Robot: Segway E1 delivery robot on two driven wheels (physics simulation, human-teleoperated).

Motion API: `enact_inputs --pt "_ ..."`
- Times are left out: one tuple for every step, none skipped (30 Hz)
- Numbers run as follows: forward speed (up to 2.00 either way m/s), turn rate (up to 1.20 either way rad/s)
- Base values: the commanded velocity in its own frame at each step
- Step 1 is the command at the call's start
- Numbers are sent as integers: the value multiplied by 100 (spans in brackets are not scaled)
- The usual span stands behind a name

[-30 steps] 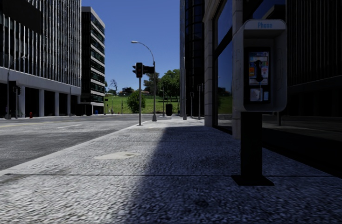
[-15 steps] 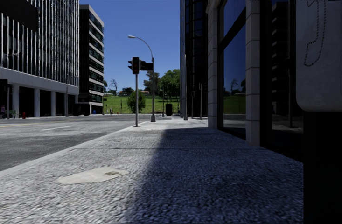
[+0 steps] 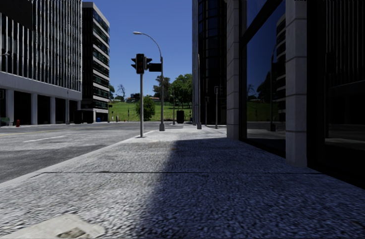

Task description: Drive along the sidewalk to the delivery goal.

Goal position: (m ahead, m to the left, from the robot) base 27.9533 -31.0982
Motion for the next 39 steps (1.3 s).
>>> enact_inputs --pt "200 0" --pt "200 0" --pt "200 0" --pt "200 0" --pt "200 0" --pt "200 0" --pt "200 0" --pt "200 0" --pt "200 0" --pt "200 0" --pt "200 0" --pt "200 0" --pt "200 0" --pt "200 0" --pt "200 0" --pt "200 0" --pt "200 0" --pt "200 0" --pt "200 0" --pt "200 0" --pt "200 0" --pt "200 0" --pt "200 0" --pt "200 0" --pt "200 0" --pt "200 0" --pt "200 0" --pt "200 0" --pt "200 0" --pt "200 0" --pt "200 0" --pt "200 0" --pt "200 0" --pt "200 0" --pt "200 0" --pt "200 0" --pt "200 0" --pt "200 0" --pt "200 0"
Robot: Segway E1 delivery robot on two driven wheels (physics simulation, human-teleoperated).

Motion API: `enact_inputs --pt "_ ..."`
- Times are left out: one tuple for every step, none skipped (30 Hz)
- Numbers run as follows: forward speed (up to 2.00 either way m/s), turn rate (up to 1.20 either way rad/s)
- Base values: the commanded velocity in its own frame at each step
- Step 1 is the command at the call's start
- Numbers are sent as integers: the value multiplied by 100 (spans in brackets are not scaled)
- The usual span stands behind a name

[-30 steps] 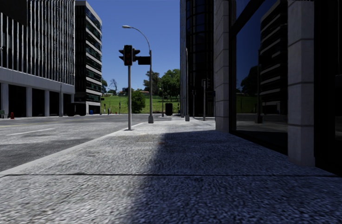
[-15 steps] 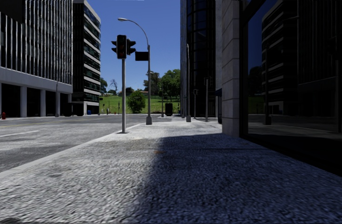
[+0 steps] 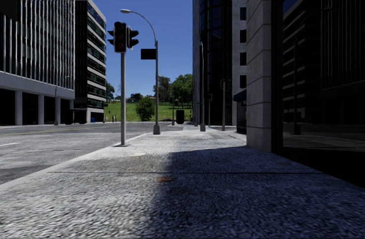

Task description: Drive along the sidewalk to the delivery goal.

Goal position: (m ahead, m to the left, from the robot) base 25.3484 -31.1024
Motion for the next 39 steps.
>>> enact_inputs --pt "200 0" --pt "200 0" --pt "200 0" --pt "200 0" --pt "200 0" --pt "200 0" --pt "200 0" --pt "200 0" --pt "200 0" --pt "200 0" --pt "200 0" --pt "200 0" --pt "200 0" --pt "200 0" --pt "200 0" --pt "200 0" --pt "200 0" --pt "200 0" --pt "200 0" --pt "200 0" --pt "200 0" --pt "200 0" --pt "200 0" --pt "200 0" --pt "200 0" --pt "200 0" --pt "200 0" --pt "200 0" --pt "200 0" --pt "200 0" --pt "200 0" --pt "200 0" --pt "200 0" --pt "200 0" --pt "200 0" --pt "200 0" --pt "200 0" --pt "200 0" --pt "200 -11"
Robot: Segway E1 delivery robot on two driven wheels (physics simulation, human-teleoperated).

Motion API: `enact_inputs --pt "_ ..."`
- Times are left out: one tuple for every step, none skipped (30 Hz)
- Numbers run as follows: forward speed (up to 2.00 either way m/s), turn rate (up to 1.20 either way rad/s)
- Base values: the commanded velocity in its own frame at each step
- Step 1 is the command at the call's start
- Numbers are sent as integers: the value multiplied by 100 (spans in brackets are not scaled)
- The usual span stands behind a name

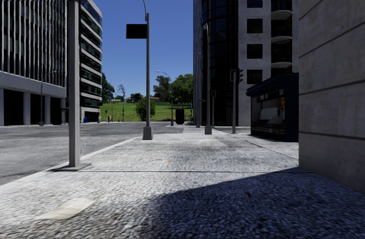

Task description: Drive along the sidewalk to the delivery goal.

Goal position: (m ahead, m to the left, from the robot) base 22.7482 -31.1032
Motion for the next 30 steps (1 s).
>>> enact_inputs --pt "200 -18" --pt "200 -18" --pt "200 -20" --pt "200 -21" --pt "200 -22" --pt "200 -22" --pt "200 -22" --pt "200 -23" --pt "200 -23" --pt "200 -24" --pt "200 -25" --pt "200 -25" --pt "200 -25" --pt "200 -26" --pt "200 -27" --pt "200 -27" --pt "200 -27" --pt "200 -27" --pt "200 -27" --pt "200 -21" --pt "200 0" --pt "200 0" --pt "200 0" --pt "200 0" --pt "200 0" --pt "200 0" --pt "200 0" --pt "200 0" --pt "200 0" --pt "200 0"
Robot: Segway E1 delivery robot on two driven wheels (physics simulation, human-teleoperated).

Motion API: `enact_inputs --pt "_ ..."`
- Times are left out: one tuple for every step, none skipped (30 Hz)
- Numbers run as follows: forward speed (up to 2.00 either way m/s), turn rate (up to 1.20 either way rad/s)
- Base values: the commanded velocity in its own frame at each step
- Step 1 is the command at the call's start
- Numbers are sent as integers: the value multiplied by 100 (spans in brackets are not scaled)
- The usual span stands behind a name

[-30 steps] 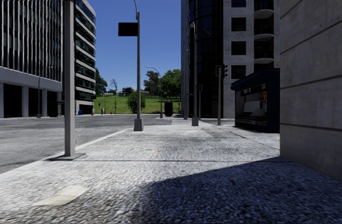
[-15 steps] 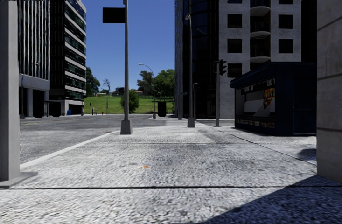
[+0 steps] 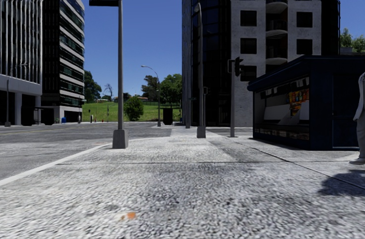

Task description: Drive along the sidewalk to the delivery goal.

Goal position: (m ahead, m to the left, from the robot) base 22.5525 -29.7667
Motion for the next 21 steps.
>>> enact_inputs --pt "200 0" --pt "200 0" --pt "200 0" --pt "200 0" --pt "200 0" --pt "200 0" --pt "200 0" --pt "200 0" --pt "200 0" --pt "200 0" --pt "200 0" --pt "200 0" --pt "200 0" --pt "200 0" --pt "200 0" --pt "200 0" --pt "200 0" --pt "200 0" --pt "200 0" --pt "200 0" --pt "200 0"
